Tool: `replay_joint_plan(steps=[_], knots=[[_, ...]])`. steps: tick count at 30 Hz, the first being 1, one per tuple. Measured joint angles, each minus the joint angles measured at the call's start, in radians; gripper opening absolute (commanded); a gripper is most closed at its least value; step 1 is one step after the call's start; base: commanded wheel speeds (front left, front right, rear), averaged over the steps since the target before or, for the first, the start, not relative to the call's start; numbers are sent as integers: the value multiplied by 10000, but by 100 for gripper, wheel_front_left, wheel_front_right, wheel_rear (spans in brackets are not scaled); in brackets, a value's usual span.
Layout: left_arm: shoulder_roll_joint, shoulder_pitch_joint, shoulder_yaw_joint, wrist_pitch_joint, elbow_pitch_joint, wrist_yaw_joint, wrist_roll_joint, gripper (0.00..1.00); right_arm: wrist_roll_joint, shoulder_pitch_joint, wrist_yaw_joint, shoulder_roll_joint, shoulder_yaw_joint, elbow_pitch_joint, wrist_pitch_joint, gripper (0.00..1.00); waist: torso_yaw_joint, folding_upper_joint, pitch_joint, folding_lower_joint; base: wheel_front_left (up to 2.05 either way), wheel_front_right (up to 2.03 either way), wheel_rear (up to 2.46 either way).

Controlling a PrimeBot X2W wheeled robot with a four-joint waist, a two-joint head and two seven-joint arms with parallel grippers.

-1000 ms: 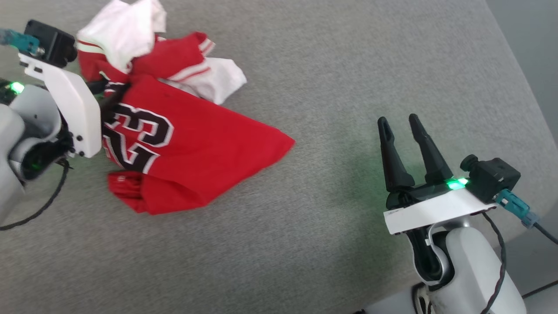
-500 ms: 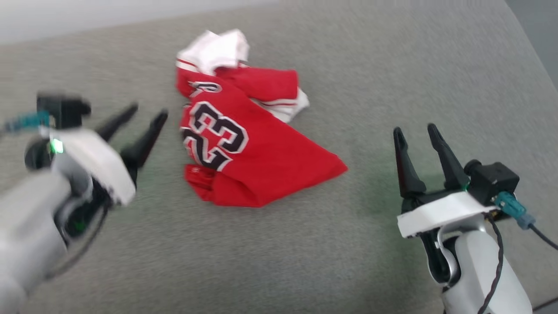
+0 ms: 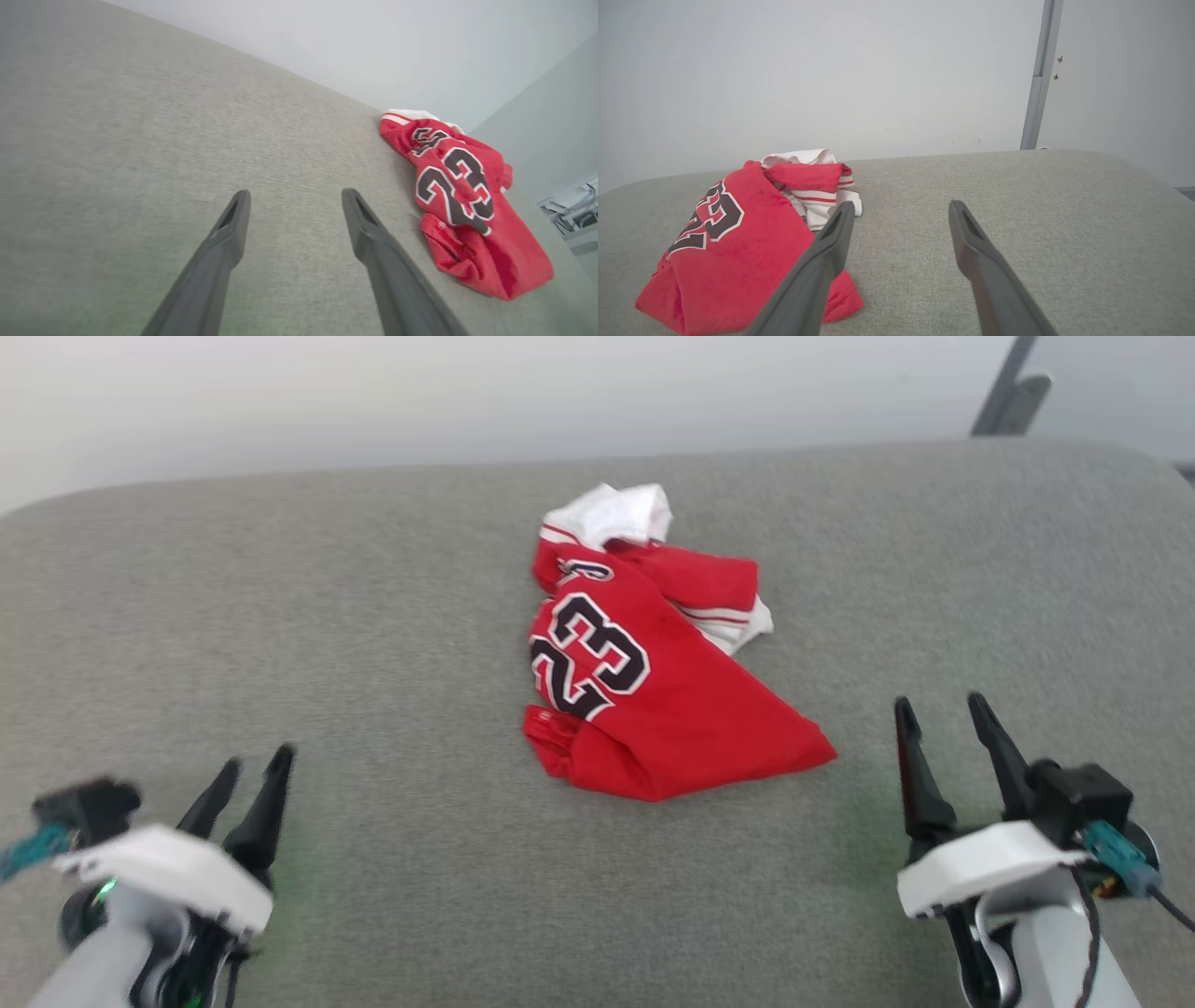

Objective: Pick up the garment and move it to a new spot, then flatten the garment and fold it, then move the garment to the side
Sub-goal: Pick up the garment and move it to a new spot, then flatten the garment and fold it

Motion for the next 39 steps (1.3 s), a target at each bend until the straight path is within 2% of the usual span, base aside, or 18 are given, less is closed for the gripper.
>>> replay_joint_plan(steps=[7,12,17,23,29,39], knots=[[-815,2294,3517,0,-978,0,2853,100,-75,767,0,-2,-414,-221,0,100,438,0,-520,0,0,0,0],[-1517,3547,4939,0,-1985,0,4700,100,-75,1076,0,-2,-608,-491,0,100,518,0,-661,0,0,0,0],[-1975,4254,5597,0,-3047,0,6240,100,-134,1221,0,-4,-727,-692,2,100,482,0,-719,0,0,0,0],[-2545,4604,6247,0,-3858,0,7469,100,-100,1233,0,-4,-771,-861,0,100,433,0,-722,0,0,0,0],[-2865,4747,6518,0,-4142,0,7977,100,-27,1246,0,-4,-744,-849,0,100,365,0,-719,0,0,0,0],[-2972,4883,6594,0,-4219,0,8086,100,-8,1262,0,-4,-732,-805,0,100,386,0,-832,0,0,0,0]])
